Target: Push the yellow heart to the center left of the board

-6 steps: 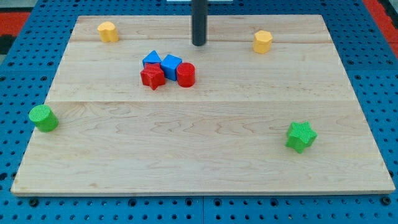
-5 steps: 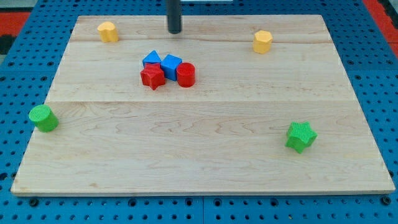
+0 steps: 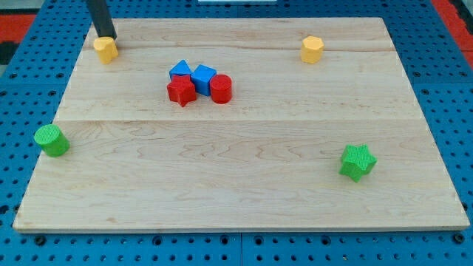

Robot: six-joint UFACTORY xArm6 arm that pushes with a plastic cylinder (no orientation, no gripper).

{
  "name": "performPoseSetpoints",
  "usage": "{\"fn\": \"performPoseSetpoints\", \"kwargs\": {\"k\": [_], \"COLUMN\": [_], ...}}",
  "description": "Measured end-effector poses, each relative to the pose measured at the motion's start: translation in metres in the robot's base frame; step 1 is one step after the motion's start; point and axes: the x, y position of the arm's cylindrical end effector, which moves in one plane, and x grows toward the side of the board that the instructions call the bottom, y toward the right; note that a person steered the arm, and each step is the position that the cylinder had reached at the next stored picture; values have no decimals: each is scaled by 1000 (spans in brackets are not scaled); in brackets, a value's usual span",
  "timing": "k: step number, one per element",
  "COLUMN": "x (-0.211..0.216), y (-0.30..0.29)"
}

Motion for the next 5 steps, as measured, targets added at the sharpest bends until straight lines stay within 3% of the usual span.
{"fn": "performPoseSetpoints", "kwargs": {"k": [5], "x": [109], "y": [13]}}
